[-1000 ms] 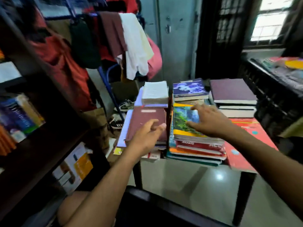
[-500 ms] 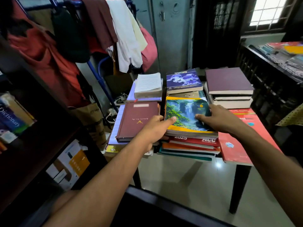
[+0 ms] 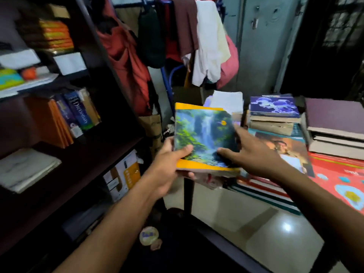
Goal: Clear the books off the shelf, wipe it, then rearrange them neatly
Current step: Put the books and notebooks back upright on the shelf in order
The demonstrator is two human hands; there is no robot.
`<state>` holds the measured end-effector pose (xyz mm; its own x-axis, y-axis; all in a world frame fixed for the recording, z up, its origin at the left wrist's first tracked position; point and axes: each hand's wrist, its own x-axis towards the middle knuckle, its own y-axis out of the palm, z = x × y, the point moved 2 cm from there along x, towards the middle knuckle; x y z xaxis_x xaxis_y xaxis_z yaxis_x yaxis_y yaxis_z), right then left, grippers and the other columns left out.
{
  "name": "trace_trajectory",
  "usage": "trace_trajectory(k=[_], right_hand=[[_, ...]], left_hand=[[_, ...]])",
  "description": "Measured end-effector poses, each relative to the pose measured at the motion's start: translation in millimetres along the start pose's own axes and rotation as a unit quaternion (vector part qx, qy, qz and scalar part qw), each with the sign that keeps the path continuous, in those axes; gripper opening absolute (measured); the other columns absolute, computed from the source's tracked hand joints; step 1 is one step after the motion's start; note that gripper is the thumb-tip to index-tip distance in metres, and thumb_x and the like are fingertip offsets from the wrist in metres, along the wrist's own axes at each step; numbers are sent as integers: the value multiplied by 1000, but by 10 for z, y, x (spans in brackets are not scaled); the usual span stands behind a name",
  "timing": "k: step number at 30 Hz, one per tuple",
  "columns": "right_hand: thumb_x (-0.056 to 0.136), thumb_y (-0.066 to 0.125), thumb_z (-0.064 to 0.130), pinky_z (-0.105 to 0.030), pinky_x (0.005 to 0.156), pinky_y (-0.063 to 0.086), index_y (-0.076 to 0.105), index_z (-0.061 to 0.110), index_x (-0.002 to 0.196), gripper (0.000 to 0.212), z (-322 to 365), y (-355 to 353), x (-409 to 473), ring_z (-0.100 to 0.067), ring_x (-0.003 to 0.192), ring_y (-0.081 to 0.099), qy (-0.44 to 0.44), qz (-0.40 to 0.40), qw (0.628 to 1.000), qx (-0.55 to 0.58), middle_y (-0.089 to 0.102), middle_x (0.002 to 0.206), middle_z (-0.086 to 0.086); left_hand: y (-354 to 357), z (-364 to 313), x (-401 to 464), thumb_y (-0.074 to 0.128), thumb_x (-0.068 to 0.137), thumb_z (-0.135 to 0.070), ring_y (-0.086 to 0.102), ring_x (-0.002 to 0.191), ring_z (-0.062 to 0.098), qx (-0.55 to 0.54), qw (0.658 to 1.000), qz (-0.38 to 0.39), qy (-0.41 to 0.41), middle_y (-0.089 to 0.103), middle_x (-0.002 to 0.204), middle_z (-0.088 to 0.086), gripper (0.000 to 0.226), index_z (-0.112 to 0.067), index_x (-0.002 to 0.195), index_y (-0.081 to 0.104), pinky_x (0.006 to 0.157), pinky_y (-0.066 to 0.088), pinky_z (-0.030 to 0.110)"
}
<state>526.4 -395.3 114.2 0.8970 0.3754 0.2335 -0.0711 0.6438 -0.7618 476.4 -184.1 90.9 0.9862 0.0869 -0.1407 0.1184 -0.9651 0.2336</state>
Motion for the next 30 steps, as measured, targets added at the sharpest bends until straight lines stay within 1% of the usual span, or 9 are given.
trace_trajectory(k=[3,6,11,17,19,21,23,24,30], right_hand=[[91,72,34,-8,99,27,27,23,157,81,542,446,397,4,126,37,-89,27,994,50,43,138,11],[90,74,24,-12,96,29,36,18,152,73,1050,932,785,-6,126,44,-118,27,988,94,48,133,6],[85,79,35,-17,109,27,40,6,150,81,1977,2038,1242,-19,137,43,-183,71,975,104,48,147,-9],[86,79,31,-10,101,31,54,11,138,61,2749,3081,1652,-18,125,54,-264,156,945,113,57,135,-8],[87,76,38,-15,105,34,54,16,139,60,2930,3388,1863,-15,124,53,-276,182,937,110,56,136,-6],[86,65,58,-29,111,38,51,22,142,68,2996,3796,2073,-13,127,52,-279,200,935,96,55,141,-3],[85,40,78,-41,112,36,41,34,148,77,2929,4169,2188,-15,133,50,-283,196,938,29,54,143,3],[84,30,84,-43,113,31,35,39,149,79,2867,4282,2212,-14,135,47,-285,188,940,4,54,143,7],[87,38,83,-44,120,19,16,45,154,80,2730,4407,2298,-1,136,41,-281,186,941,39,50,146,17]], left_hand=[[-616,-219,-124,60,100,-12,68,69,22,-41,995,-64,70,72,103,8,37,-7,134,47,41,48,29],[-1142,-348,-220,59,100,-12,71,71,20,-48,985,-129,102,74,102,4,34,-12,132,49,43,50,30],[-2224,-435,-494,57,101,-9,73,77,20,-56,952,-249,171,73,120,2,44,-30,138,46,48,55,32],[-3424,-356,-590,56,101,-6,74,82,24,-21,911,-381,158,69,125,4,64,-36,152,31,43,55,32],[-3809,-386,-504,58,100,-8,73,89,29,39,901,-413,127,63,134,7,71,-38,155,24,45,57,37],[-4241,-413,-381,62,100,-23,67,108,32,211,860,-456,92,57,142,9,68,-33,156,25,70,61,47],[-4584,-387,-332,59,94,-54,50,128,32,461,744,-484,-26,48,145,9,66,-29,151,37,99,49,44],[-4692,-355,-345,53,90,-67,46,129,31,528,694,-486,-52,45,141,8,68,-29,146,44,101,45,42],[-4733,-280,-300,43,81,-71,60,115,29,465,723,-502,91,57,134,4,80,-19,141,51,91,52,46]])
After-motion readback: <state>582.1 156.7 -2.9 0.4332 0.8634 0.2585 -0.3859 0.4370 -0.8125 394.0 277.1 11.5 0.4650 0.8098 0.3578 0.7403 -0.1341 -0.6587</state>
